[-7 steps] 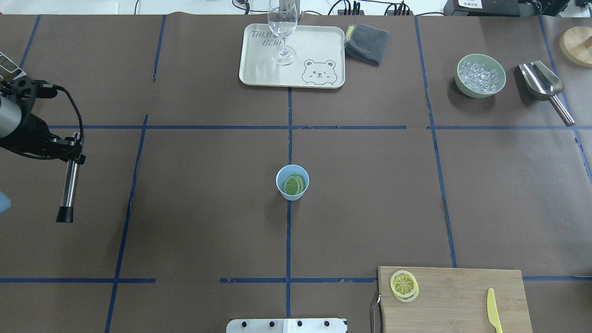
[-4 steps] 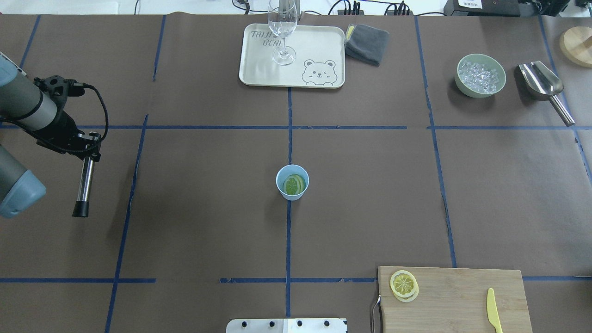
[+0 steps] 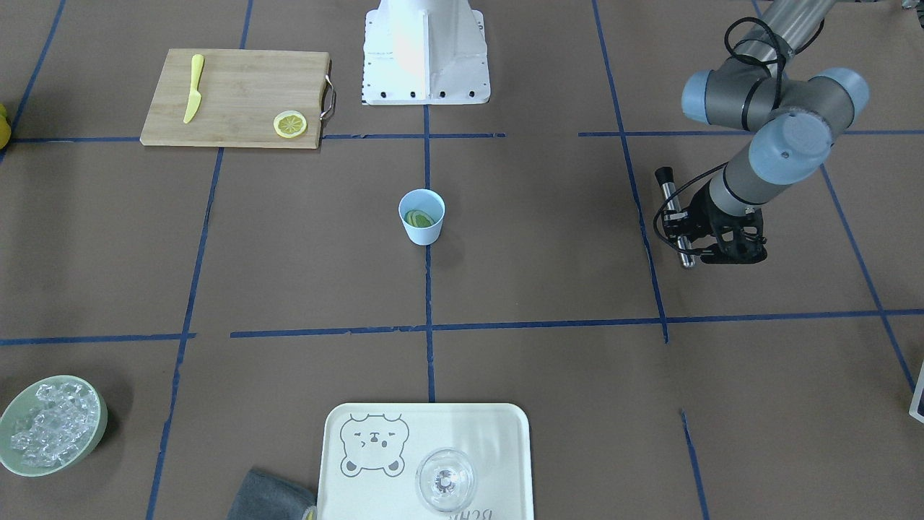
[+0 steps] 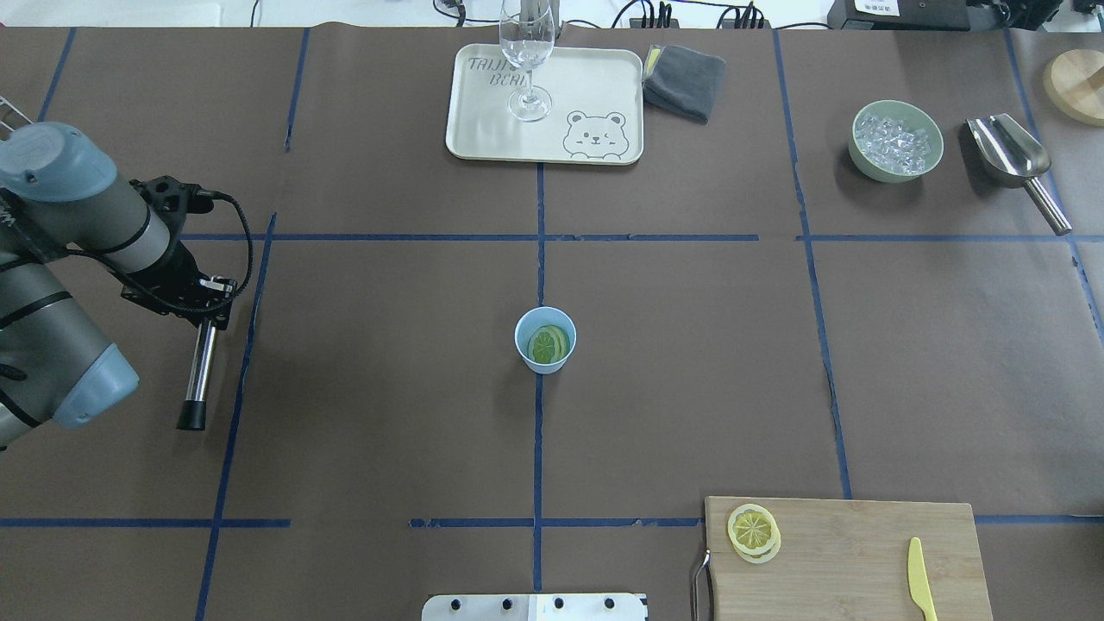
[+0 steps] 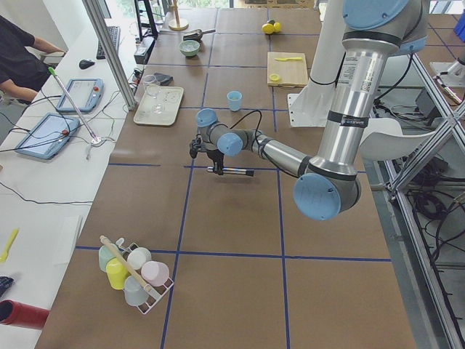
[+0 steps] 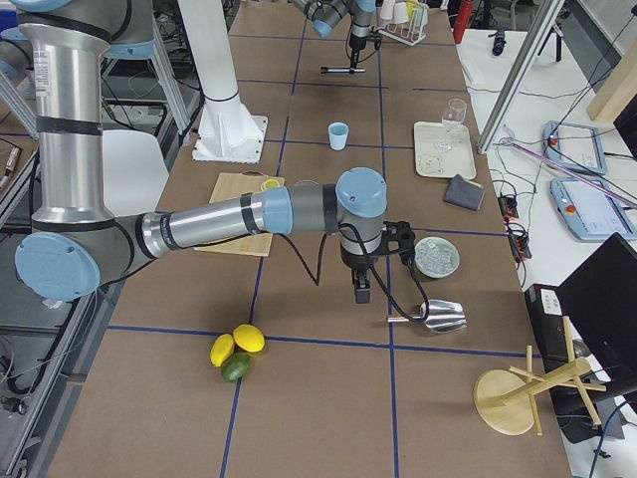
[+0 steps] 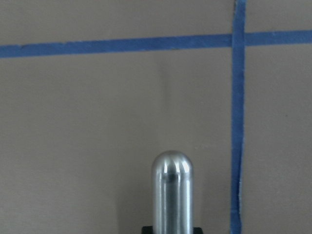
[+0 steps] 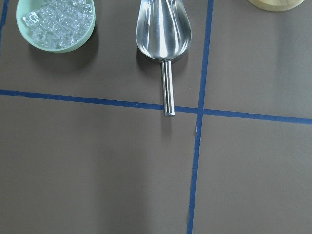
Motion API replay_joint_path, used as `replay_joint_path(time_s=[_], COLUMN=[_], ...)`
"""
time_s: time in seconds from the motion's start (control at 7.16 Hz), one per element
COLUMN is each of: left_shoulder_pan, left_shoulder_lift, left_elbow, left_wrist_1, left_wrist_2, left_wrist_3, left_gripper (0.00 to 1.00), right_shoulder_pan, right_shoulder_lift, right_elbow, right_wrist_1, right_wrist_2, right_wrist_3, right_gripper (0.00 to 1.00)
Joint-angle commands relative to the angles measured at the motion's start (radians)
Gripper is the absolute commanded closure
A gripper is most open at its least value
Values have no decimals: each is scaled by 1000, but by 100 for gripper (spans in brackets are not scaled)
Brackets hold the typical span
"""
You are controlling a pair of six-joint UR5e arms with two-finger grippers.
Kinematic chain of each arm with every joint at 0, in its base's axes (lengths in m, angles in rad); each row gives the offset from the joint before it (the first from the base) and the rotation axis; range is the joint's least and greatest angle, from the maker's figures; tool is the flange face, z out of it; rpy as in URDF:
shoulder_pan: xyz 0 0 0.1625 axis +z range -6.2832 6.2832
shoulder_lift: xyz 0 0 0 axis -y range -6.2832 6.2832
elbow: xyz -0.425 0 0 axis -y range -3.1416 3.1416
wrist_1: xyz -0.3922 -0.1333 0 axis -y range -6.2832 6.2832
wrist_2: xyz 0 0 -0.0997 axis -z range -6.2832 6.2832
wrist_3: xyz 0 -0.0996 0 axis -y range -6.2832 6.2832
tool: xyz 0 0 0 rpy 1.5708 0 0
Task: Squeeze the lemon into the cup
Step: 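Stand the metal rod upright on the table and open the left gripper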
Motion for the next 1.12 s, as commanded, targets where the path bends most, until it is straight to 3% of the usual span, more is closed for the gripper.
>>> replay_joint_path(time_s=[0.0,0.42,0.7,0.98], left_shoulder_pan=[19,19,19,13], left_shoulder_lift=[-18,-8,-4,-2], left_elbow=[33,34,26,12], left_wrist_1=[-5,-9,-11,-11], left_wrist_2=[3,46,101,109], left_wrist_3=[-19,-9,-12,-3], left_gripper=[100,100,1,0], right_shoulder_pan=[0,0,0,0], right_shoulder_lift=[-1,4,5,6], right_elbow=[0,-2,0,0], right_wrist_1=[-1,1,1,1], right_wrist_2=[0,0,0,0], right_wrist_3=[0,0,0,2], right_gripper=[0,0,0,0])
